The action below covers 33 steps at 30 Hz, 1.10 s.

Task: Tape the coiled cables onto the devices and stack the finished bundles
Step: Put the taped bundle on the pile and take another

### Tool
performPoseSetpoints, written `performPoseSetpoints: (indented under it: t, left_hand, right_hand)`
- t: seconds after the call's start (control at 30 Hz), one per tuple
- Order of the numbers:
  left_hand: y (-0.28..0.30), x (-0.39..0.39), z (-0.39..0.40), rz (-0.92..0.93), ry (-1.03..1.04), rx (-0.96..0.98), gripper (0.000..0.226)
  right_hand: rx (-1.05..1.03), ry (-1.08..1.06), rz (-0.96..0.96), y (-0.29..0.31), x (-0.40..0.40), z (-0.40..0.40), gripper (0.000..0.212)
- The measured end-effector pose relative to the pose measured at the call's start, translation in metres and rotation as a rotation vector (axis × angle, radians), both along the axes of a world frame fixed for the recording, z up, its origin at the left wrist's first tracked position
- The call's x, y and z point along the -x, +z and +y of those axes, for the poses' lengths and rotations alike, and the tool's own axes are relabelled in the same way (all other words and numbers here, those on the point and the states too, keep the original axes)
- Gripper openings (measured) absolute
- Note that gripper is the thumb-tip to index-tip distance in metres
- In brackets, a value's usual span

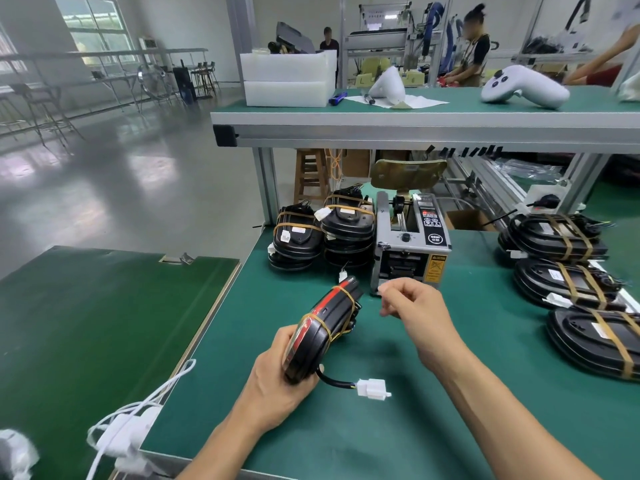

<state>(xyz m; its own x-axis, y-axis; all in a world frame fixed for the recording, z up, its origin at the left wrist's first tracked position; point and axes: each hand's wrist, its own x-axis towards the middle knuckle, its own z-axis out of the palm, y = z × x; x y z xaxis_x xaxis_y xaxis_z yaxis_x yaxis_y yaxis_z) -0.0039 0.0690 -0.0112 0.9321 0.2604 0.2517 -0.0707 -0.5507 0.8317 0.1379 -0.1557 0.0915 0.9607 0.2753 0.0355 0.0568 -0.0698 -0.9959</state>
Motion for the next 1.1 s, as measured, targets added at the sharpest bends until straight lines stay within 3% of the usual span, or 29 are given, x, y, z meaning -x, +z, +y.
performPoseSetpoints:
  t: [0.17, 0.33, 0.63, 1.1]
  left_hand:
    - [0.001, -0.001, -0.001, -0.01, -0.003, 0.0, 0.058]
    - [0.003, 0.0, -0.002, -0.007, -0.015, 0.009, 0.06]
    - [0.001, -0.002, -0.002, -0.005, -0.004, 0.031, 0.059]
    - [0.002, -0.001, -0.002, -0.023, -0.022, 0.038, 0.057]
  right_hand:
    - [0.076, 0.292, -0.18, 0.021, 0.028, 0.014, 0.014]
    - [0.242, 0.377, -0.253, 0.028, 0.029, 0.026, 0.016]
    - [0.291, 0.358, -0.271, 0.028, 0.024, 0.033, 0.012]
    - [0.241, 0.281, -0.229, 0.015, 0.024, 0.038, 0.024]
